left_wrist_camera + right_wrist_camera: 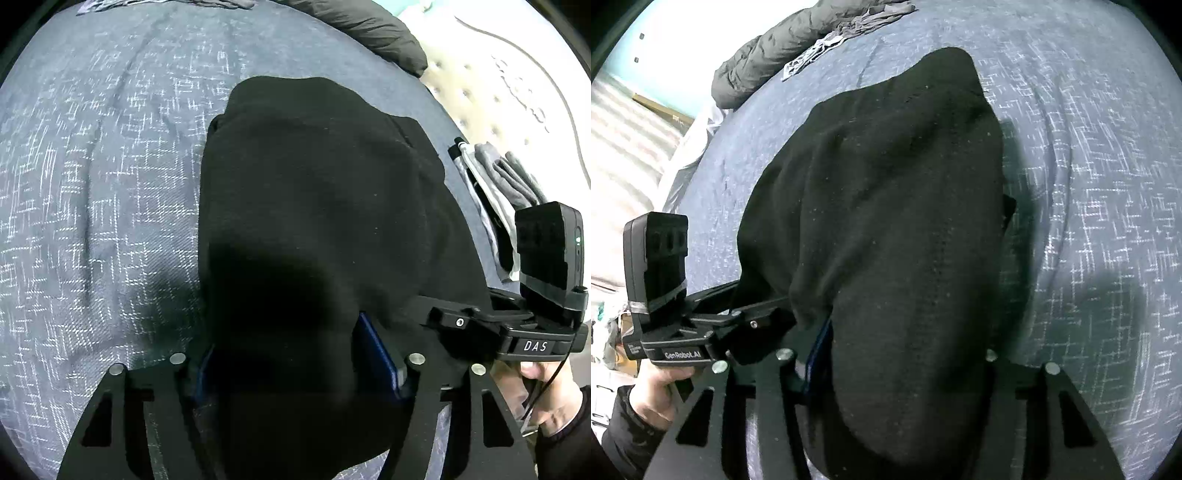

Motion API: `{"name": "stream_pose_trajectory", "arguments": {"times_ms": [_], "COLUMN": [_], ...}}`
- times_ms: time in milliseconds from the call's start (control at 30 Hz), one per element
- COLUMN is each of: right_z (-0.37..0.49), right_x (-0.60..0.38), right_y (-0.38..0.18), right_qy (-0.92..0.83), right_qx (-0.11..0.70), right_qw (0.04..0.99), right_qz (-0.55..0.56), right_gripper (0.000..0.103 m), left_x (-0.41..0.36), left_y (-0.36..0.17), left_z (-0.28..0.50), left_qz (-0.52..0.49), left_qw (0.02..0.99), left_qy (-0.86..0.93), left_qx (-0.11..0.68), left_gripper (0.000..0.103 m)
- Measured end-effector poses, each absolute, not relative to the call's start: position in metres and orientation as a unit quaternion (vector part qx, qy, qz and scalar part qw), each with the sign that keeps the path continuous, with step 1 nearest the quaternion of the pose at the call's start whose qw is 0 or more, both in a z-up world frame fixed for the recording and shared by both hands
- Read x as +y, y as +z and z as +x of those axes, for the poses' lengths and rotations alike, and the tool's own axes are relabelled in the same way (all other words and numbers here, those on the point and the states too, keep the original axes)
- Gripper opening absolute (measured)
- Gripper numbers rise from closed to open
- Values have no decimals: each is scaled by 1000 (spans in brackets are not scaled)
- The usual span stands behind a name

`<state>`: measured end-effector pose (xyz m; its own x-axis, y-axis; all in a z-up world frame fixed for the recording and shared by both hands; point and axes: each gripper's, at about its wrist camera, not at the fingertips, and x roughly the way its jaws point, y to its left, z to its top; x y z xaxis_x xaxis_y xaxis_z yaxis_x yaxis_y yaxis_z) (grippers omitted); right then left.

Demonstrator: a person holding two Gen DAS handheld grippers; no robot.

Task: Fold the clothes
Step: 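Close both tools on the folded black sweatshirt's end, then lift the black sweatshirt with both tools and carry it toward the headboard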

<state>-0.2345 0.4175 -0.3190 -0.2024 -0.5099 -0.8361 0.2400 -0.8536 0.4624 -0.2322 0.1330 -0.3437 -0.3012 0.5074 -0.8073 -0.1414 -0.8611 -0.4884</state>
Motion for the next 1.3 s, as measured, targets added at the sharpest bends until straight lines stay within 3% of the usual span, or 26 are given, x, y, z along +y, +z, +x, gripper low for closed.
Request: {"name": "stream_pose_trajectory", "arguments": {"times_ms": [333,467,567,1300], "right_z": [-236,-233,-230,-213], "right_x": [411,403,399,429], "right_y": [-322,-313,-304,-230], "right_qy": [-774,-787,-796,-842], "right_qx": [-119,-105,-95,-39], "right_qw": [234,234,237,234], "right_qz": [576,561,548,485], "right_gripper": [53,44,37,32], "left_x": [135,140,146,197], "left_y": [-344,-334,-324,-241], "left_z": [-234,-226,-224,-213], "left_qz": [-549,-536,-530,-481], "left_qw": [215,218,219,242], "left_qy": [792,802,809,838], "left_qx": [-159,-145,-131,-94], "left_gripper": [64,45,40,37]}}
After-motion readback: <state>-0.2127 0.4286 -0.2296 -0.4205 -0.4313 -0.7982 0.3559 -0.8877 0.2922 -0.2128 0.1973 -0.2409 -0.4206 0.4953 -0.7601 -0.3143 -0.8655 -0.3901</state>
